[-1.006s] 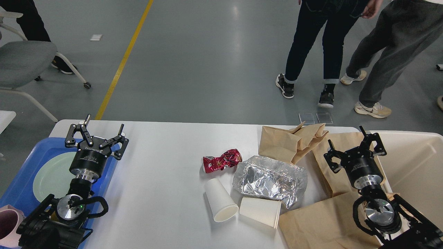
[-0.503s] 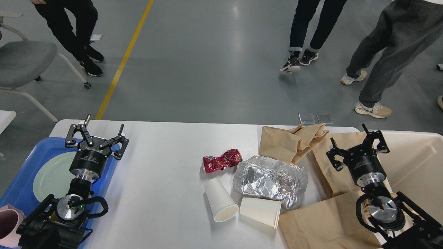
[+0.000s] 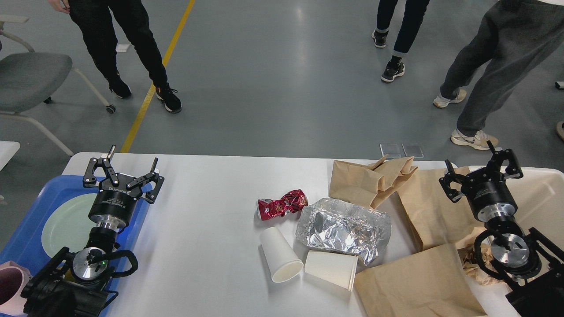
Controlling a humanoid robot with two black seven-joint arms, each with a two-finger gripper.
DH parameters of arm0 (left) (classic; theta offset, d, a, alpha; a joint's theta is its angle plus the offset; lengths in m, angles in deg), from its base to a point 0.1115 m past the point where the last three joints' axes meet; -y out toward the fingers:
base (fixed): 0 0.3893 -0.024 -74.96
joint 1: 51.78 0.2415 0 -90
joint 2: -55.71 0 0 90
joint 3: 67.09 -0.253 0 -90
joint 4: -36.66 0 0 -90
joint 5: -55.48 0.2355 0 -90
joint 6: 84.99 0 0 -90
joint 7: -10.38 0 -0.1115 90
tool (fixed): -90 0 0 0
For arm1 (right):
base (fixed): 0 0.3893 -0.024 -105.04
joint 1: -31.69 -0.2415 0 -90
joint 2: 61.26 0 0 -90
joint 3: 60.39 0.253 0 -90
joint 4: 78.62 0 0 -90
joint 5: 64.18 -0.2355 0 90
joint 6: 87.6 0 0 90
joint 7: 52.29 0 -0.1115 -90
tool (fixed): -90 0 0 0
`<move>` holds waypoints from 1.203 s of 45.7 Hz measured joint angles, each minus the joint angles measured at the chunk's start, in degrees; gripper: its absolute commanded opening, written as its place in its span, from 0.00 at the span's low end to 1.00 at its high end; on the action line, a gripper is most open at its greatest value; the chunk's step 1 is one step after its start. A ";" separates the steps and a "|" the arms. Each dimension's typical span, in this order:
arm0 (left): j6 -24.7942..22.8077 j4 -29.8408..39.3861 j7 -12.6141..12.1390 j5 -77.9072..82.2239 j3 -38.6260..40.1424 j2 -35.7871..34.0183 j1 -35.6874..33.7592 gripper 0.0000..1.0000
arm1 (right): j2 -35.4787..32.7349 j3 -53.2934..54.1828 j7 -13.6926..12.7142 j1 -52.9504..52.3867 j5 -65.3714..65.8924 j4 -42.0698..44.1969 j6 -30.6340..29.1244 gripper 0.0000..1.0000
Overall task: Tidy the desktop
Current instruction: 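Raise the right gripper up and away from the paper bags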
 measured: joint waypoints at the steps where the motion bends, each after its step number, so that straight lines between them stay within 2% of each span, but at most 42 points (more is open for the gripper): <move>1: 0.00 0.00 0.00 0.00 -0.01 0.00 0.00 0.96 | 0.05 -0.03 0.00 0.02 0.00 0.00 -0.01 1.00; 23: 0.00 0.00 0.08 0.03 -0.03 0.00 0.06 0.96 | 0.22 -2.17 0.07 1.09 0.00 -0.41 -0.69 1.00; 30: 0.00 0.00 0.08 0.03 -0.03 0.00 0.04 0.96 | 0.22 -2.43 0.23 0.96 0.01 -0.12 -3.39 1.00; 44: 0.00 0.00 0.08 0.02 -0.03 -0.01 -0.03 0.96 | 0.29 -1.82 0.42 0.17 0.01 -0.69 -12.43 1.00; 55: 0.00 0.00 0.07 0.02 -0.03 -0.01 -0.02 0.96 | 0.34 -3.47 0.05 -1.24 0.05 -0.27 -10.95 1.00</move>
